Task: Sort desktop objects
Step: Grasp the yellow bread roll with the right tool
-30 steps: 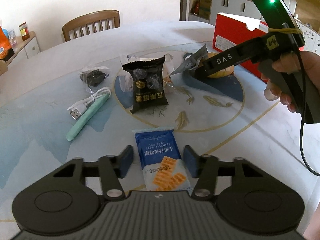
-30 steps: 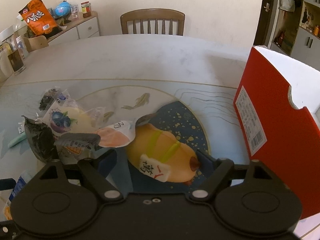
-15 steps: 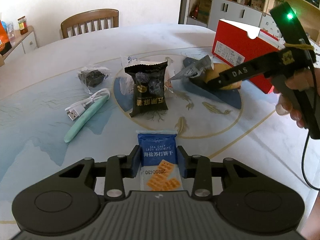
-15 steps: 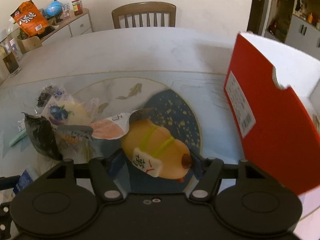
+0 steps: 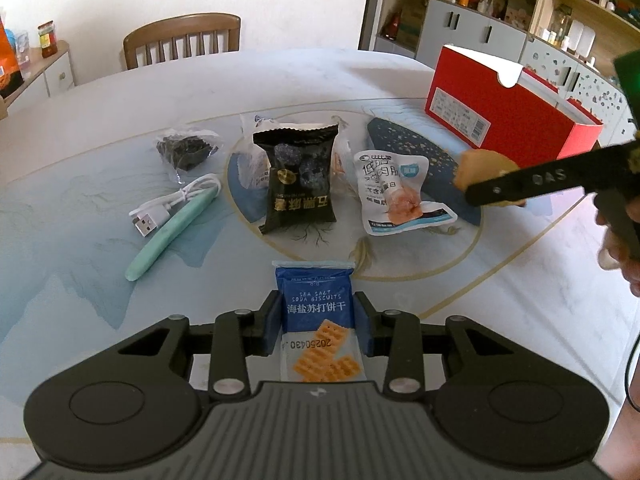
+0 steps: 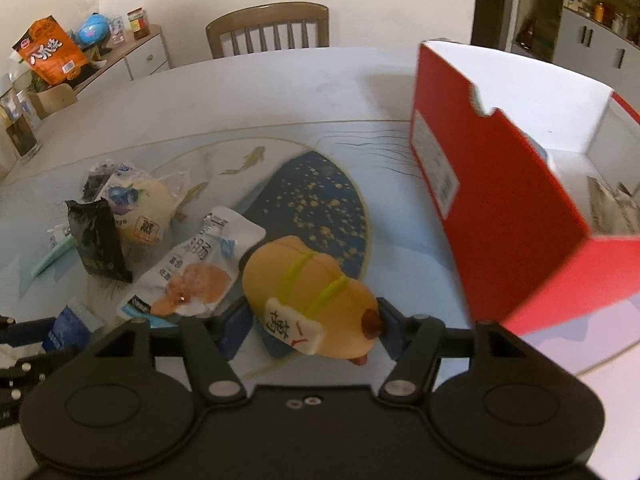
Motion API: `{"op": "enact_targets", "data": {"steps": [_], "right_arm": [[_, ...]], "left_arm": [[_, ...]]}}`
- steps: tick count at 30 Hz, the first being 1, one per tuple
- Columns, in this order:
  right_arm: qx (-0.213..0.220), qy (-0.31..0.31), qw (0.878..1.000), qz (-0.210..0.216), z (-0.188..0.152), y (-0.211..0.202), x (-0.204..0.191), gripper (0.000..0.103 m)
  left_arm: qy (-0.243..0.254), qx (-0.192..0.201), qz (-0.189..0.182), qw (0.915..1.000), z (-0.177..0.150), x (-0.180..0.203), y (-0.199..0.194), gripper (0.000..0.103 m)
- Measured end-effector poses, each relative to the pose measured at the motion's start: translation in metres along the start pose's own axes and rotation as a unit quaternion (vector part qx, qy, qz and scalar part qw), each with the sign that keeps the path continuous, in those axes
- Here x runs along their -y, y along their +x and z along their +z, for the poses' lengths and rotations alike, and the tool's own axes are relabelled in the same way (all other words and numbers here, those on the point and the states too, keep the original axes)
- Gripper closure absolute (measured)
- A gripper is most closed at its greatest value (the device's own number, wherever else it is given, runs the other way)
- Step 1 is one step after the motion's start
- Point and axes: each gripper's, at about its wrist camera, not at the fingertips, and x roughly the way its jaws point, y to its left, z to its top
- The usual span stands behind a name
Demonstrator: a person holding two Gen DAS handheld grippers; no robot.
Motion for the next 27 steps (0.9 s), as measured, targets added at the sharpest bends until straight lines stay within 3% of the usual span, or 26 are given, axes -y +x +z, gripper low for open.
{"op": "enact_targets", "data": {"steps": [16,27], "right_arm": [[0.012,0.012,1.000,0.013,-0.006,-0.051,0.004,0.038],[0.028,0.011,0.999,0.017,0.004,-0.092,0.015,0.038]], "left_arm": [[-0.011,0.014,-0.010,0.9998,0.025,0.005,-0.028,0.067],[0.020,0.036,-0.024,0.9989,0.054,0.030,-0.047,0.067]]}}
